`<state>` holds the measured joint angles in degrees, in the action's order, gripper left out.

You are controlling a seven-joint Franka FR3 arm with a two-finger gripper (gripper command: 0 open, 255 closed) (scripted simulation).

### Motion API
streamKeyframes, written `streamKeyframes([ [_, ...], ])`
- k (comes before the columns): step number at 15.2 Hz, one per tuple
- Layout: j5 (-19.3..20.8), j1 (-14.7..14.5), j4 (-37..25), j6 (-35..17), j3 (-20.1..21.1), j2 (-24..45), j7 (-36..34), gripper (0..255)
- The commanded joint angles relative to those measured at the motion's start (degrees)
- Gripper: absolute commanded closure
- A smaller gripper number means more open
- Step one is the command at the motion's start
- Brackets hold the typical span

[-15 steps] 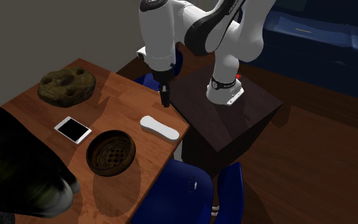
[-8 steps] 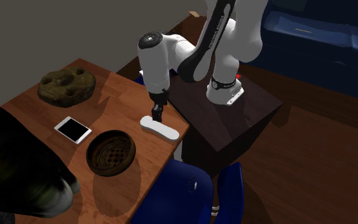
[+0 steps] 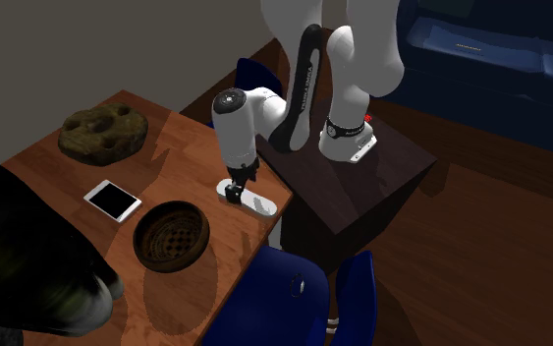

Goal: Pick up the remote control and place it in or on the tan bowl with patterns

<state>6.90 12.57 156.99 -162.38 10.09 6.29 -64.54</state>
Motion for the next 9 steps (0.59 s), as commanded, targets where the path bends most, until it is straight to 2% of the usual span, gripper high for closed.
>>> streamKeyframes([
  [1, 2.15, -0.3, -0.33, -2.48, -1.02, 2.79, -1.82, 0],
  [5, 5.54, -1.83, -1.17, -5.96, -3.39, 7.17, -4.36, 0],
  [9, 5.9, -2.18, -1.32, -6.45, -3.83, 7.8, -4.65, 0],
])
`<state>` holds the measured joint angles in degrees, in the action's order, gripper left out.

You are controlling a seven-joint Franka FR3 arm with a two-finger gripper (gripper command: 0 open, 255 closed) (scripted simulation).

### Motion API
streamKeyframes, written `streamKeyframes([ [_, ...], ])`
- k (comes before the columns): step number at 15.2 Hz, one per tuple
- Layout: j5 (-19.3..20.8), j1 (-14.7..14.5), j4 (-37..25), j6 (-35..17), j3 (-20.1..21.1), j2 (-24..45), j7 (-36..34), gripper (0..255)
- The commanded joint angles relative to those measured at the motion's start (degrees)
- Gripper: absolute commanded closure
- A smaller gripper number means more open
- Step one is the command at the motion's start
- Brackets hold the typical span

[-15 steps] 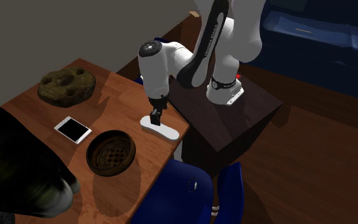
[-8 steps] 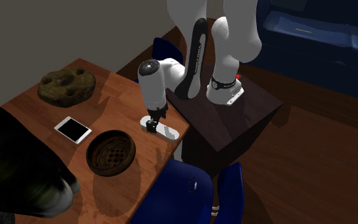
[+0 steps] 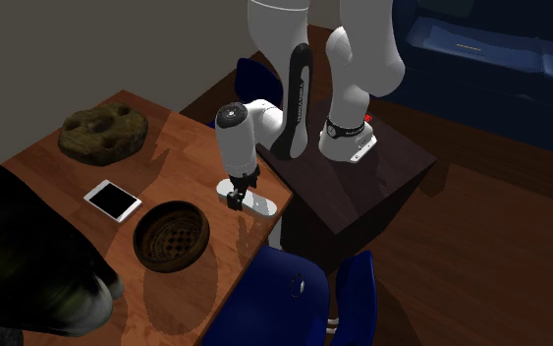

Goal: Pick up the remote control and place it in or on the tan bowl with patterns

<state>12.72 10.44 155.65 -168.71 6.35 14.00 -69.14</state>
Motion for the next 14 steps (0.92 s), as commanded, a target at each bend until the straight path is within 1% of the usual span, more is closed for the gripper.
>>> streamKeyframes([
  [1, 0.09, -0.05, 0.03, -0.13, -0.09, 0.09, -0.05, 0],
  [4, 0.07, -0.04, 0.03, -0.11, -0.07, 0.07, -0.04, 0],
  [5, 0.07, -0.04, 0.03, -0.11, -0.07, 0.07, -0.04, 255],
  [14, 0.09, -0.05, 0.03, -0.13, -0.09, 0.09, -0.05, 255],
])
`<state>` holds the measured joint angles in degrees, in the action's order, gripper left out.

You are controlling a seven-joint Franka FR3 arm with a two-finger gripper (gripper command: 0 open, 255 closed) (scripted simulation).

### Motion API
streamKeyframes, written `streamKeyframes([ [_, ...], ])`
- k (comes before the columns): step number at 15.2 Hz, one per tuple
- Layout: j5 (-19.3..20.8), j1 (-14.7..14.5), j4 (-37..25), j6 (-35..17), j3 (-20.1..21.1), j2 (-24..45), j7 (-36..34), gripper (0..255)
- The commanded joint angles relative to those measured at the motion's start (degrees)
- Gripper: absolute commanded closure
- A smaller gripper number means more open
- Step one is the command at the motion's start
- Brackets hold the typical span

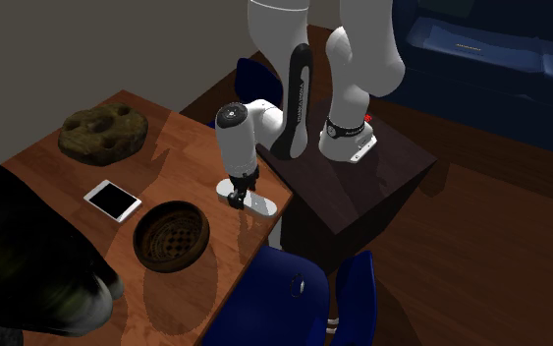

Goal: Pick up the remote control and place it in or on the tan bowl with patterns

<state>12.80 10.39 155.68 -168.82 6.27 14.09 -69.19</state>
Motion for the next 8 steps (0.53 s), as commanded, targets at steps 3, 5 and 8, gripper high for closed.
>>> streamKeyframes([
  [3, -2.29, 1.52, 0.71, 2.56, 2.05, -3.3, 1.78, 255],
  [5, -4.02, 2.28, 1.11, 4.32, 3.22, -5.49, 3.08, 255],
  [8, -6.67, 2.93, 1.56, 7.04, 4.49, -8.76, 5.05, 255],
])
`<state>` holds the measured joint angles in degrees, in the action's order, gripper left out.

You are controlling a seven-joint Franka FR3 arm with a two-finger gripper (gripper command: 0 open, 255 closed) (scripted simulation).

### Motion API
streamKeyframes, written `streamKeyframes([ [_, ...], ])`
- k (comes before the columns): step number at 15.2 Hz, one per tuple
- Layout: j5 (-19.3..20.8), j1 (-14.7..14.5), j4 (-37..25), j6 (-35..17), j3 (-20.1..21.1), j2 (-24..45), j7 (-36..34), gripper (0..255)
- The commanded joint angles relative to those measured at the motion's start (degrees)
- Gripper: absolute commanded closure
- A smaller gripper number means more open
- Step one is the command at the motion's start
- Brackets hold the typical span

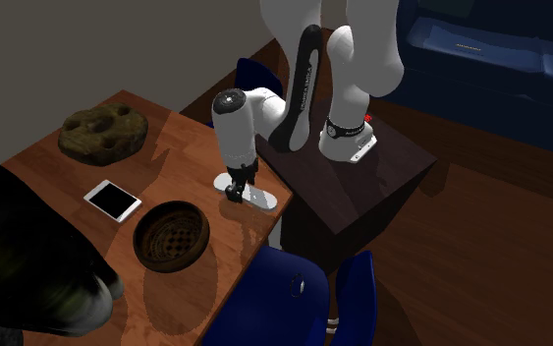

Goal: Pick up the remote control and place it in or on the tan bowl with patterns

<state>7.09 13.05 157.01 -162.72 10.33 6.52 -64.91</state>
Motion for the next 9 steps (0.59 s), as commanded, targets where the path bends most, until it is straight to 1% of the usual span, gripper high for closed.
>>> streamKeyframes([
  [1, -1.8, 0.37, 0.35, 1.86, 0.73, -2.26, 1.39, 255],
  [9, -6.89, 0.03, 0.59, 9.65, 1.5, -10.51, 5.11, 255],
])
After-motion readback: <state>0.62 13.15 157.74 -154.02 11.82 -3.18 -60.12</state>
